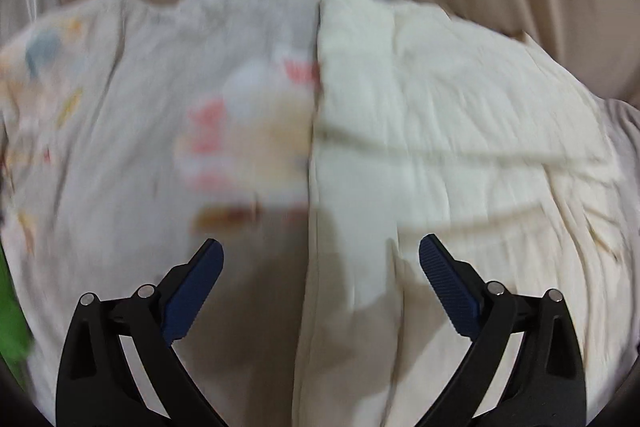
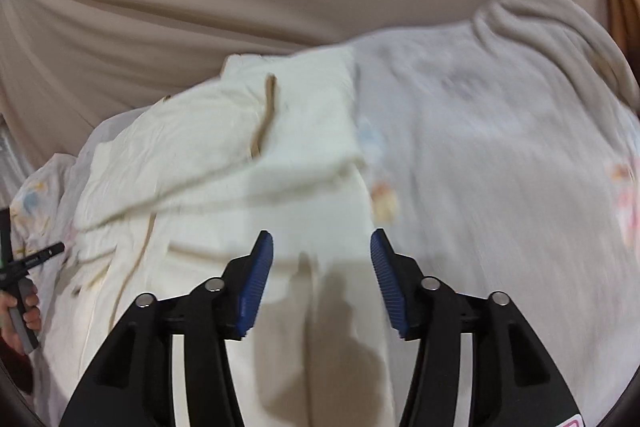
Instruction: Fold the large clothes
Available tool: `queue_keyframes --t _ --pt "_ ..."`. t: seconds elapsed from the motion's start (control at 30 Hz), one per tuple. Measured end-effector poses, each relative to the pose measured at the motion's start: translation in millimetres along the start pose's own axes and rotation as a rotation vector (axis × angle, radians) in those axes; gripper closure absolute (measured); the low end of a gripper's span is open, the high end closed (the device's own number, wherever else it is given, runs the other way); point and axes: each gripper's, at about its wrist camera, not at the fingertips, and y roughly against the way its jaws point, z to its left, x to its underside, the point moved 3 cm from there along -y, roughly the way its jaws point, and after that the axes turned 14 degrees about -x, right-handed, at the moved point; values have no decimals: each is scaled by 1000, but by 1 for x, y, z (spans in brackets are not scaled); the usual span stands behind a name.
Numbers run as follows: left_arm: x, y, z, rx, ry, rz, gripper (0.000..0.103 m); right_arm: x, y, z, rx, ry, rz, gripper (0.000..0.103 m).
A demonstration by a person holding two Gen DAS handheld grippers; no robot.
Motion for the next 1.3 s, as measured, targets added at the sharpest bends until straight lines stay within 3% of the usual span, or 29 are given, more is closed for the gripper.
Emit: queue_keyframes --t 0.07,0.17,0.3,0.4,0.47,0.5,0.6,0.63,0.67,0.7,0.73,0.77,0.83,0.9,1.07,1.23,1.3 --pt "37 12 15 90 51 57 7 31 29 -15 -19 -76 4 45" --pt "80 25 24 154 94 93 7 73 60 -32 -37 -174 3 40" --pt "103 37 22 117 77 35 7 111 74 -44 -109 -290 0 38" --pt "109 41 21 105 125 17 8 113 76 -41 -173 -331 -35 37" --pt "113 43 21 99 175 2 18 114 72 -38 -263 -382 -41 37" --pt "111 42 20 110 186 5 29 115 68 -34 -295 -400 -34 37" --pt "112 44 17 134 219 12 42 114 57 -22 -253 -360 -9 37" --pt "112 46 15 130 222 13 51 114 56 -18 -252 -346 -5 37" --pt "112 47 14 128 225 12 57 113 54 -16 -251 -340 -1 39" --pt "112 50 13 129 228 9 71 112 52 -12 -256 -334 7 55" --pt "112 52 12 135 225 8 83 112 49 -8 -270 -326 24 83" --pt "112 57 12 129 226 2 85 113 48 -6 -253 -318 29 90" --pt "112 68 12 120 225 -21 94 112 55 1 -251 -300 -6 93" --pt "114 82 15 113 227 -50 95 109 69 9 -256 -269 -45 95" --pt "131 130 28 200 234 -94 95 114 122 28 -302 -202 -149 97" --pt "167 183 49 271 236 -136 95 150 182 44 -294 -118 -189 98" --pt "184 214 60 296 241 -180 95 164 216 49 -310 -102 -251 98"
